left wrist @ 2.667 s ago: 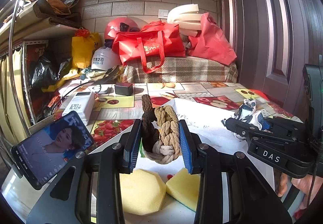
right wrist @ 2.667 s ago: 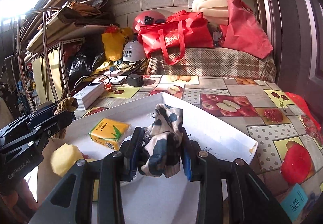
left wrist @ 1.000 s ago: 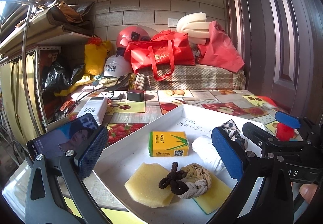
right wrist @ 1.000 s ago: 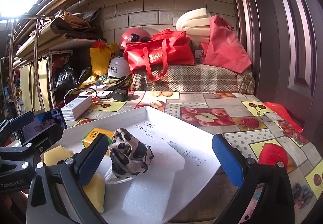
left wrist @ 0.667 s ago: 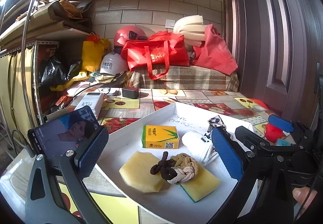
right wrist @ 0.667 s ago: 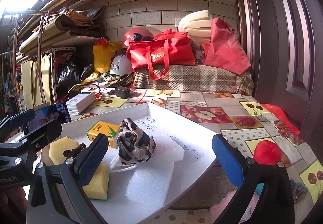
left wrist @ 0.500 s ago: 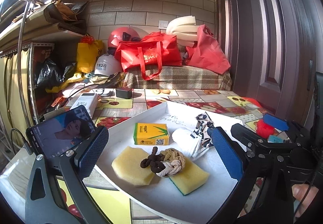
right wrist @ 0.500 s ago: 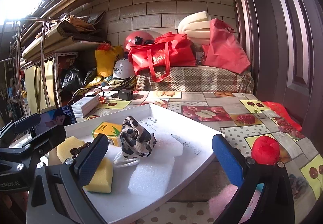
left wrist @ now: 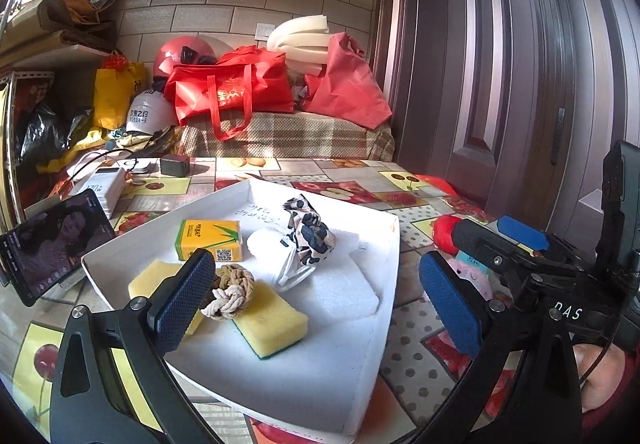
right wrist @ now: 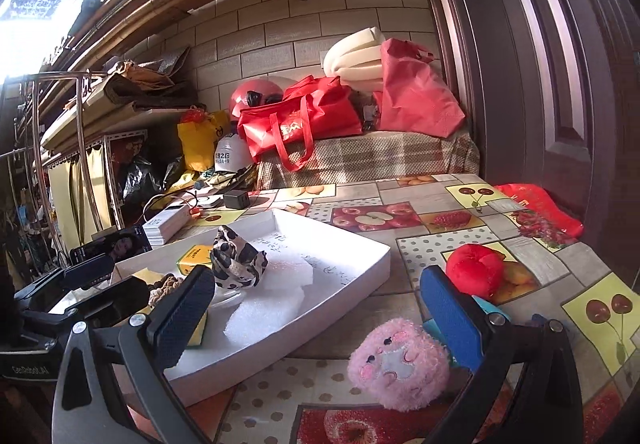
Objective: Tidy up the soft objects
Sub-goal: 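Move both tools back toward the remaining soft items, then grasp the blue-grey rope toy with the right tool while the left tool grasps the pink plush toy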
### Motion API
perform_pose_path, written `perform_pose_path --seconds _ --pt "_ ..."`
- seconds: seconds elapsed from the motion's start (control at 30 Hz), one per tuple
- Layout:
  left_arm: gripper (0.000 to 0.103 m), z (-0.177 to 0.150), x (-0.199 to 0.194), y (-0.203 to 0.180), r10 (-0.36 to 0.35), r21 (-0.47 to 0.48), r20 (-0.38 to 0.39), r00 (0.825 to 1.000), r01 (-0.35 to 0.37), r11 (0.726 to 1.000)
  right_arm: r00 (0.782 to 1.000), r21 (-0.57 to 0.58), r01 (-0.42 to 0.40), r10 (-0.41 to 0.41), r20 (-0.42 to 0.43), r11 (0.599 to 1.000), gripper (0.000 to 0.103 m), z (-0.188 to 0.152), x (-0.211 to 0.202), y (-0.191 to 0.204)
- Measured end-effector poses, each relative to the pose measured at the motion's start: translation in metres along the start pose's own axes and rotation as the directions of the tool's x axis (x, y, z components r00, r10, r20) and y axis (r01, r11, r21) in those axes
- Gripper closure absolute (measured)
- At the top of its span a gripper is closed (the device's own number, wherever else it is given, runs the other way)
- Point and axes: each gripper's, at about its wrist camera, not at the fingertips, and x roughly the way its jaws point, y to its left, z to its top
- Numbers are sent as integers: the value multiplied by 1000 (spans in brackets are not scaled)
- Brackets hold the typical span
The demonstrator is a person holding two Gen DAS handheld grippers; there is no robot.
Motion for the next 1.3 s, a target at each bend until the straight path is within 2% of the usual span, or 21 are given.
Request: perform_pose_path --seconds 0.1,0.2,0.3,0.37,0.43,0.47,0.53,0.6,0.7,0.8,0.87,0.9,1.03,1.07,1.13,1.17,1.2,1.23,1.27,1.3 --pt "0 -2 0 -19 -9 63 -3 1000 9 998 998 40 48 -49 25 998 0 1 -12 -23" --pt "0 -3 -1 -28 -23 84 -10 1000 24 996 989 38 134 -136 50 990 0 3 -30 -50" --pt "0 -3 0 -28 -30 74 -15 999 31 997 965 15 248 -248 86 969 0 6 -53 -80" --pt "0 -2 1 -28 -28 65 -20 999 29 997 941 17 323 -323 102 946 0 8 -67 -101" --pt "0 -3 2 -29 -32 63 -26 999 34 997 910 48 405 -408 79 913 0 8 -76 -124" --pt "0 -3 3 -30 -22 70 -29 999 24 997 911 66 408 -411 41 910 0 9 -76 -138" --pt "0 -4 6 -37 23 98 -40 999 -19 995 932 100 362 -359 -51 927 0 6 -71 -162" --pt "0 -5 9 -41 26 109 -46 999 -20 994 934 137 345 -326 -145 928 0 2 -63 -178" --pt "0 -7 13 -48 -22 102 -64 998 28 994 942 158 299 -265 -204 941 0 -3 -56 -182" --pt "0 -8 21 -61 -96 99 -104 990 106 989 944 66 244 -222 -245 967 0 -5 -44 -163" --pt "0 -7 30 -74 -121 105 -140 983 137 985 934 -11 207 -201 -297 978 0 -10 -31 -152" --pt "0 -7 37 -80 -129 104 -158 979 147 984 920 -40 206 -208 -332 978 0 -12 -21 -149" --pt "0 -6 66 -103 -155 99 -236 959 182 978 874 -53 183 -187 -449 982 2 -17 15 -150" --pt "0 -6 73 -109 -157 109 -257 953 191 976 864 -47 172 -174 -472 984 5 -19 22 -151" --pt "0 -7 86 -121 -153 138 -303 941 202 970 836 -39 157 -154 -526 987 22 -24 34 -153" --pt "0 -8 93 -127 -142 157 -327 934 202 967 820 -41 157 -154 -551 987 27 -27 39 -154" --pt "0 -9 100 -131 -128 172 -347 929 197 965 824 -45 159 -158 -544 986 30 -26 38 -153" --pt "0 -10 106 -134 -117 181 -365 924 194 964 830 -45 148 -149 -538 988 46 -26 36 -151" --pt "0 -10 112 -136 -111 184 -381 918 193 964 832 -46 140 -143 -536 989 52 -26 35 -150" --pt "0 -11 118 -137 -106 183 -396 912 192 964 834 -49 140 -144 -533 989 53 -26 34 -150"
